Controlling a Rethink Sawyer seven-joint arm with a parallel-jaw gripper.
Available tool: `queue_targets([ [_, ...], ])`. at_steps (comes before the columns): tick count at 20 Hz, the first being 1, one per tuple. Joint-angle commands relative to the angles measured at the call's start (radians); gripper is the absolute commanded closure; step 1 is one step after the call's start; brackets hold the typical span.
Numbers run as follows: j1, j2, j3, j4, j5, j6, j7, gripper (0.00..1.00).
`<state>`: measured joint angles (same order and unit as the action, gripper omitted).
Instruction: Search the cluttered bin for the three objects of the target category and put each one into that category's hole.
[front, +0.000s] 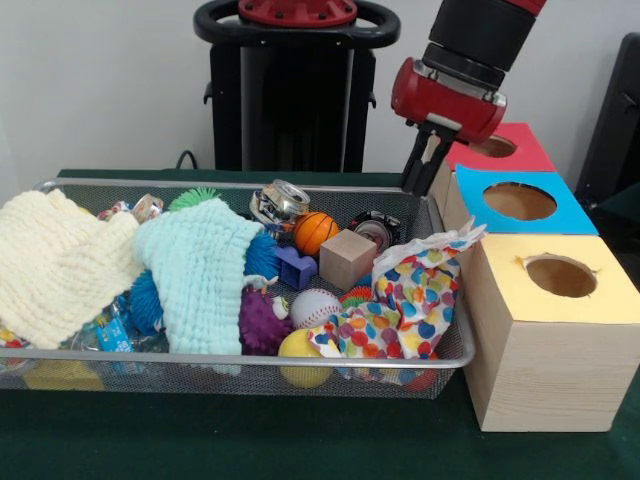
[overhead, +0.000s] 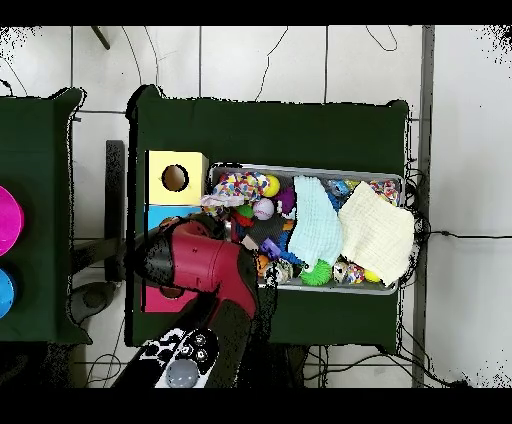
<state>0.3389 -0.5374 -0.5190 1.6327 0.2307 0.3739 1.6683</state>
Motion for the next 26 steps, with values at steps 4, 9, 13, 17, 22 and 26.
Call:
queue_targets([
  [4, -0.064, -0.013, 0.082, -0.013, -0.007, 0.101, 0.140, 1.00],
  [9, -0.111, 0.008, 0.159, 0.043, -0.020, -0.032, 0.123, 1.00],
  [13, -0.181, 0.014, 0.225, 0.063, -0.074, -0.070, 0.041, 1.00],
  [17, -0.212, 0.025, 0.249, 0.056, -0.137, 0.051, -0.052, 1.00],
  [22, -0.255, 0.056, 0.293, 0.084, -0.156, 0.001, 0.013, 1.00],
  [26, -0.286, 0.052, 0.333, 0.106, -0.219, -0.035, -0.008, 1.00],
])
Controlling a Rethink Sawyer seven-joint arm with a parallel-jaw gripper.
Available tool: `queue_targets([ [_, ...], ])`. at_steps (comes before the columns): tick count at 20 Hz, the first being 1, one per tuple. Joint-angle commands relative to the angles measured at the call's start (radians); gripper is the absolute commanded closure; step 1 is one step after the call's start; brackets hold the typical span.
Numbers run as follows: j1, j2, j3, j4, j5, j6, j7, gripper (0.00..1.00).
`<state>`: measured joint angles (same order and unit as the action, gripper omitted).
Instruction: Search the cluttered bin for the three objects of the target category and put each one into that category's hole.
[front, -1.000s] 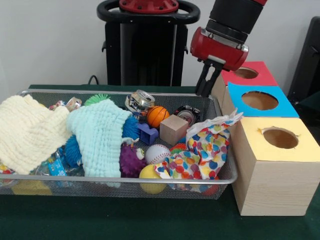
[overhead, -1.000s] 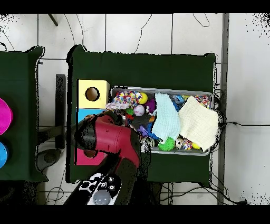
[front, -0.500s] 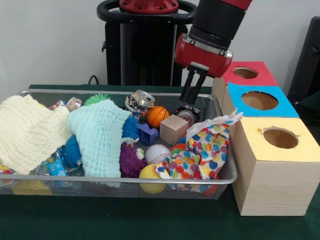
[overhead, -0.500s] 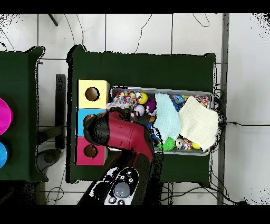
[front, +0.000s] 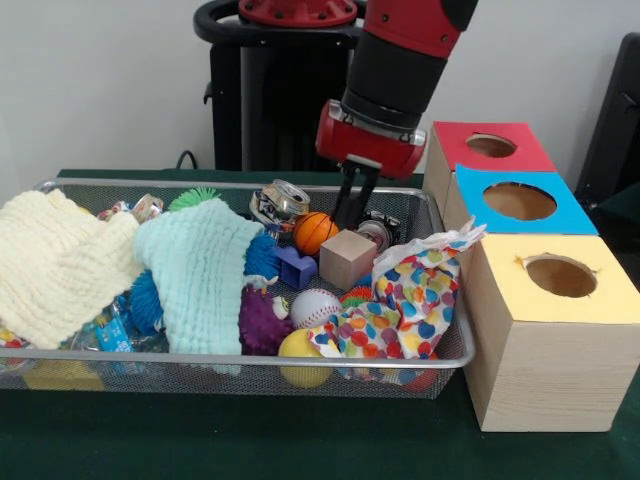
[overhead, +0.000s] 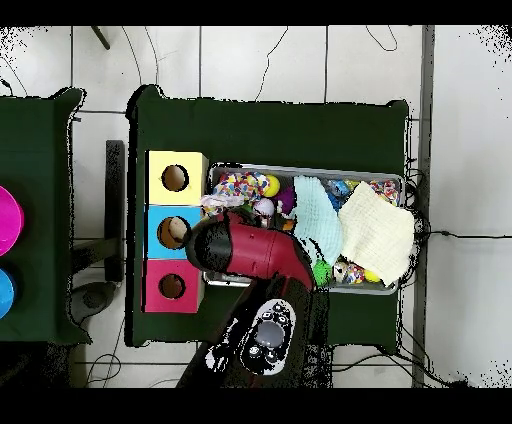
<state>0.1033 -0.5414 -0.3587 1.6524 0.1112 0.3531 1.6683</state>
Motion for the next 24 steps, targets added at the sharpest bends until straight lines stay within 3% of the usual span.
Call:
queue_targets([
  [1, -0.042, 0.067, 0.164, 0.072, -0.104, 0.011, 0.000, 1.00],
  [4, -0.055, 0.054, 0.196, 0.078, -0.134, 0.008, -0.001, 1.00],
  [9, -0.010, -0.035, 0.159, 0.052, -0.146, 0.165, 0.016, 1.00],
  [12, -0.008, -0.116, 0.153, 0.089, -0.164, 0.183, -0.002, 1.00],
  [14, 0.028, -0.109, 0.108, 0.080, -0.187, 0.199, 0.020, 1.00],
  [16, 0.051, -0.093, 0.088, 0.091, -0.213, 0.165, 0.042, 1.00],
  [19, 0.014, -0.151, 0.162, 0.170, -0.186, 0.030, 0.082, 1.00],
  [22, -0.008, -0.142, 0.207, 0.188, -0.204, -0.095, 0.094, 1.00],
  [24, 0.009, -0.121, 0.176, 0.161, -0.218, -0.078, 0.093, 1.00],
])
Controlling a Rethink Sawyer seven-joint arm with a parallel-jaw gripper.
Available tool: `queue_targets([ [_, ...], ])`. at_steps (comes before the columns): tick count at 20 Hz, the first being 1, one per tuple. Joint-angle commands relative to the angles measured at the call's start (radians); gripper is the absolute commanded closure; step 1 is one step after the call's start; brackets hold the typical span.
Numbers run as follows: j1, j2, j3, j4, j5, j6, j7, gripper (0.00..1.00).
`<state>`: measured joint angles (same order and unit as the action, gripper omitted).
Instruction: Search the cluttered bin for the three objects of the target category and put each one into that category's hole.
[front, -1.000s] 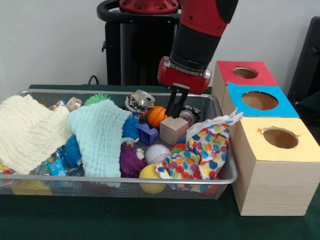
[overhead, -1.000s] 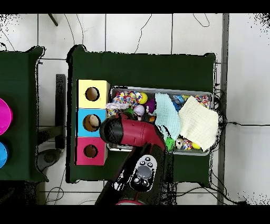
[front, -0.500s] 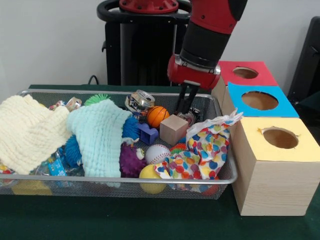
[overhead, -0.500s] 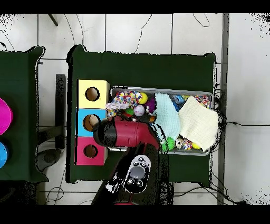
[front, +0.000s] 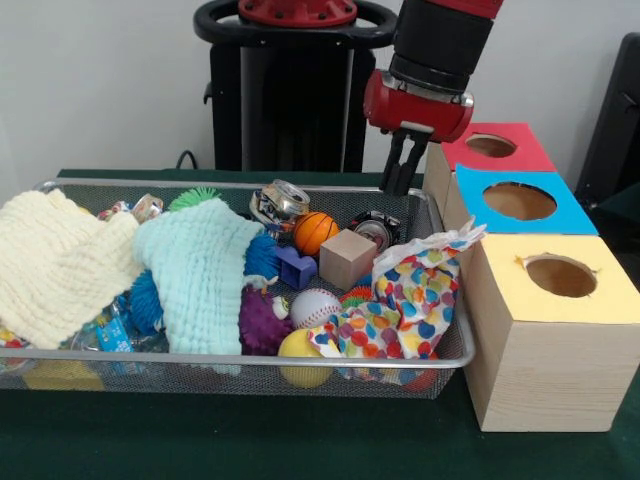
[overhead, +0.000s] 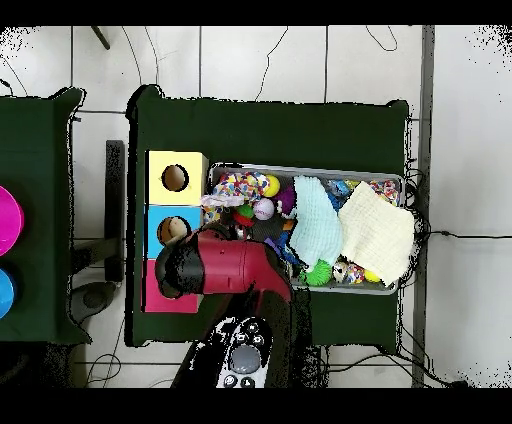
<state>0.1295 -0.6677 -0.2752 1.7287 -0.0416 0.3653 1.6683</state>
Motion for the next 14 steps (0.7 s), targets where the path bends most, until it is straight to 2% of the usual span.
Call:
queue_targets([
  [1, -0.014, 0.011, 0.082, 0.071, -0.072, -0.063, 0.083, 1.00],
  [6, -0.037, 0.011, 0.084, 0.029, -0.087, 0.013, 0.040, 1.00],
  [9, -0.061, 0.026, 0.091, -0.004, -0.142, 0.044, -0.038, 1.00],
  [14, -0.138, 0.003, 0.142, -0.010, -0.188, 0.030, -0.083, 1.00],
])
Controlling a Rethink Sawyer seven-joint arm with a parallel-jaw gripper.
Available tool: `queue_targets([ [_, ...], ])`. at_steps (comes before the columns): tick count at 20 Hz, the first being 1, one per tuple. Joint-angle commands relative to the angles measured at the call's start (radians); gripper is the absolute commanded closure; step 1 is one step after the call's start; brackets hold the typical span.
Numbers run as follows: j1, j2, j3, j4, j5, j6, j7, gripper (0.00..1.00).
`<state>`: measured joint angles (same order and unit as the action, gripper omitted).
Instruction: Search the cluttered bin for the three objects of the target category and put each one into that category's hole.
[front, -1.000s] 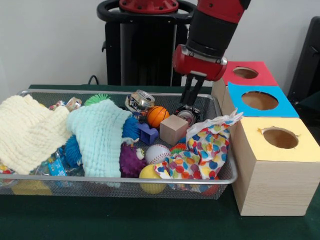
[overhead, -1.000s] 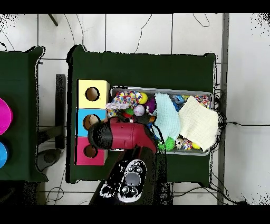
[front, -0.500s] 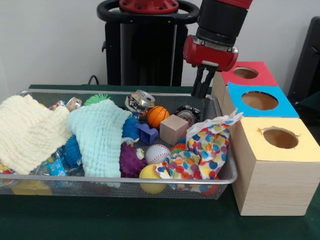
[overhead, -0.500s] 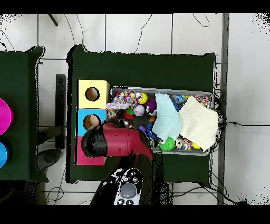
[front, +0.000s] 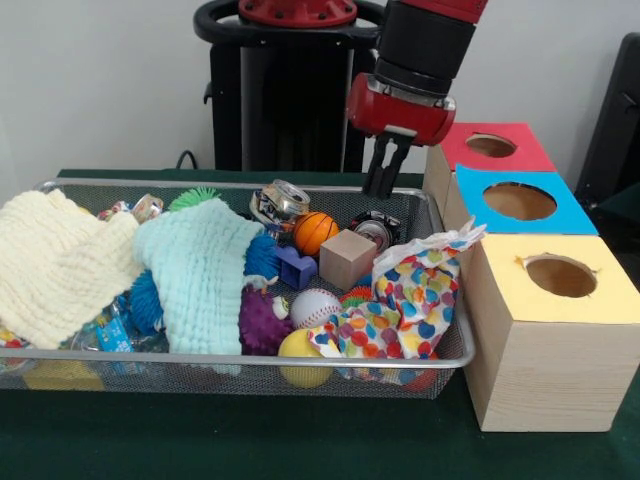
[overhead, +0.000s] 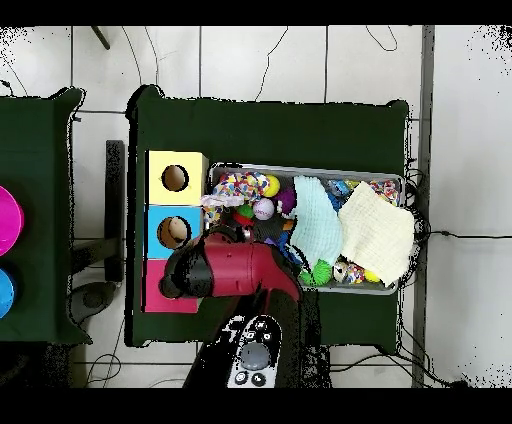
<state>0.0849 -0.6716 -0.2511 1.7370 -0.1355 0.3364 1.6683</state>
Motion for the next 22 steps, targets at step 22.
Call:
queue_targets([
  [22, -0.189, 0.003, 0.171, -0.077, -0.345, -0.006, -0.039, 1.00],
])
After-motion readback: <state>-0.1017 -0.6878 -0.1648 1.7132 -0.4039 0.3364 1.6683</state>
